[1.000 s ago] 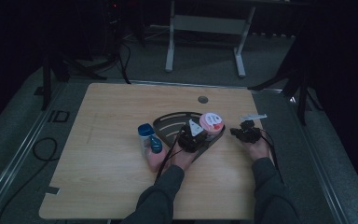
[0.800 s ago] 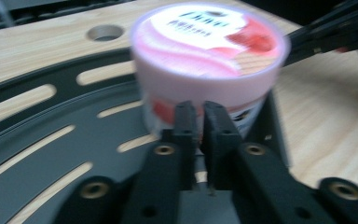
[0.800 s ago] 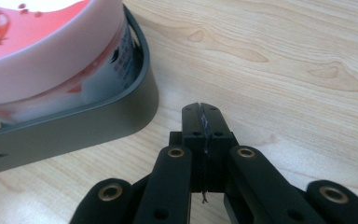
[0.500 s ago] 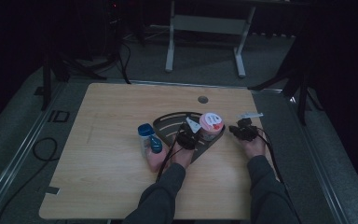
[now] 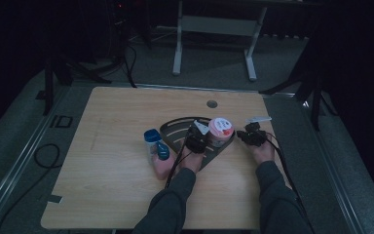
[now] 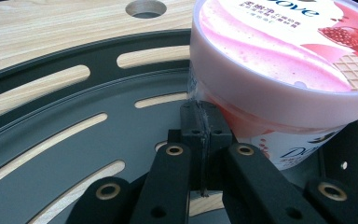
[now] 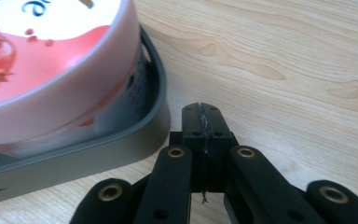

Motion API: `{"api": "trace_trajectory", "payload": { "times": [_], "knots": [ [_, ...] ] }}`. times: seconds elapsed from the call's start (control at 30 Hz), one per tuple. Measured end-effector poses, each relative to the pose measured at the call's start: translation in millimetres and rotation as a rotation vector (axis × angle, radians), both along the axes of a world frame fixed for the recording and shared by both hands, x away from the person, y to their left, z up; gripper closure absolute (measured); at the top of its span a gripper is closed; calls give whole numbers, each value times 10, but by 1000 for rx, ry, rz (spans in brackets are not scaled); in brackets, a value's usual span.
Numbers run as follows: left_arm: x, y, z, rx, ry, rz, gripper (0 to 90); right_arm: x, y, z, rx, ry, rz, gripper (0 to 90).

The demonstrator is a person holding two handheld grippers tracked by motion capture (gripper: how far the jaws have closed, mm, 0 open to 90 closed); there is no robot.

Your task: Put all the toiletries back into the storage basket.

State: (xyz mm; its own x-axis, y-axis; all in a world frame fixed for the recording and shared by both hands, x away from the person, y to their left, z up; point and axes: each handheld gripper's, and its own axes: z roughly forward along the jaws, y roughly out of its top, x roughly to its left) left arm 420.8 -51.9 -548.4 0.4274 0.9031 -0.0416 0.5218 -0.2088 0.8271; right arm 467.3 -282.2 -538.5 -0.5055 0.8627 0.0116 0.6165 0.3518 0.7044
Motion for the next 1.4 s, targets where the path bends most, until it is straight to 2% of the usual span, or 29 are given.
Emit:
{"api": "trace_trajectory", "payload": {
  "times": [0.07,0.13,0.57,0.67,0.7,0.77,0.8,0.83,0.87,1.0,1.13,1.2,1.23,1.27,1.4],
  "knots": [
    [4,2,1,-1,2,-2,895,3,33,-17,2,7,11,899],
    [7,3,1,-2,3,-2,896,6,62,-21,-21,5,10,900],
    [0,2,0,-21,10,-5,898,0,47,-14,-15,6,18,900],
    [-8,9,11,-9,9,-19,895,-1,47,-15,-15,6,18,900],
    [-8,9,11,-9,9,-19,889,-1,47,-15,-15,6,18,900],
    [-15,23,26,7,7,-6,796,-3,49,-15,-19,2,18,900],
    [-15,23,26,7,7,-6,796,-7,50,-15,-23,-2,16,900],
    [-32,67,56,-16,13,6,737,-16,44,-10,-32,-8,6,833],
    [-44,73,67,-25,11,-1,720,-23,35,-6,-32,-10,2,815],
    [-87,64,82,-3,3,-8,653,-59,4,4,-37,-16,4,752],
    [-152,74,103,-29,-6,-13,609,-163,-17,8,-51,-34,5,647],
    [-152,74,103,-29,-6,-13,603,-182,-15,5,-53,-33,8,647],
    [-180,75,131,-34,-14,-27,603,-182,-15,5,-53,-33,8,629],
    [-206,75,153,-51,-23,-49,577,-266,-2,-20,-65,-38,20,585],
    [-255,74,189,-56,-30,-80,546,-389,16,-42,-71,-43,36,522]
  ]
}}
